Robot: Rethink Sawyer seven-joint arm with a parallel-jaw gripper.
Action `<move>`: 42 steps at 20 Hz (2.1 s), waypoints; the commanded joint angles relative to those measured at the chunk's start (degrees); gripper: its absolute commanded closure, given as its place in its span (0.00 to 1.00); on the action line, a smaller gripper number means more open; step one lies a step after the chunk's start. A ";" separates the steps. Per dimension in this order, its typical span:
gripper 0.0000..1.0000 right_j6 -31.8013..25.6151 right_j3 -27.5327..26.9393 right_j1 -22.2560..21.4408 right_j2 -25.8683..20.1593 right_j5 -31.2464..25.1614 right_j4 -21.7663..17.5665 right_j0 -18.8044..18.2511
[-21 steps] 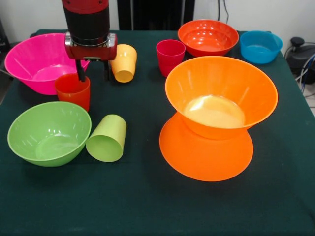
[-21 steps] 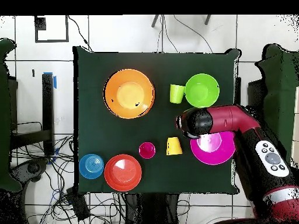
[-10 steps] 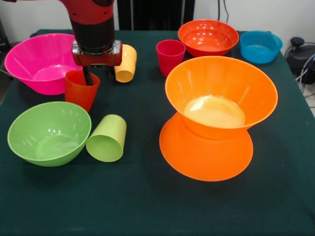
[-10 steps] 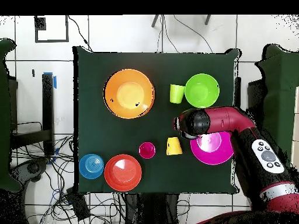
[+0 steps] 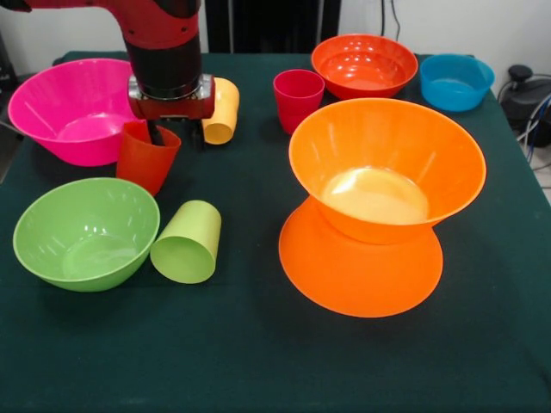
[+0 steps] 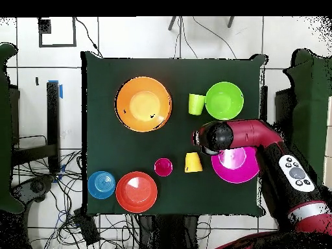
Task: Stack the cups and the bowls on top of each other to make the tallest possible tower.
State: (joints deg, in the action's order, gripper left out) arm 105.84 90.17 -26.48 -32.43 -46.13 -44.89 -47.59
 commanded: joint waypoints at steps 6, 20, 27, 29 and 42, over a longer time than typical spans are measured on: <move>1.00 -9.82 -2.20 0.90 -2.01 6.83 -3.65 -1.69; 1.00 -9.54 3.21 -6.61 -4.47 -1.10 4.28 -1.13; 1.00 -9.50 3.96 -9.01 -3.94 -1.52 5.08 0.17; 1.00 -9.50 4.32 -9.61 -4.06 -2.04 5.66 0.26; 1.00 -11.99 2.25 -14.33 -3.83 -20.85 13.26 4.50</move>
State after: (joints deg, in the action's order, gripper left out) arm 105.84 93.46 -39.74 -33.87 -53.12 -34.61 -46.61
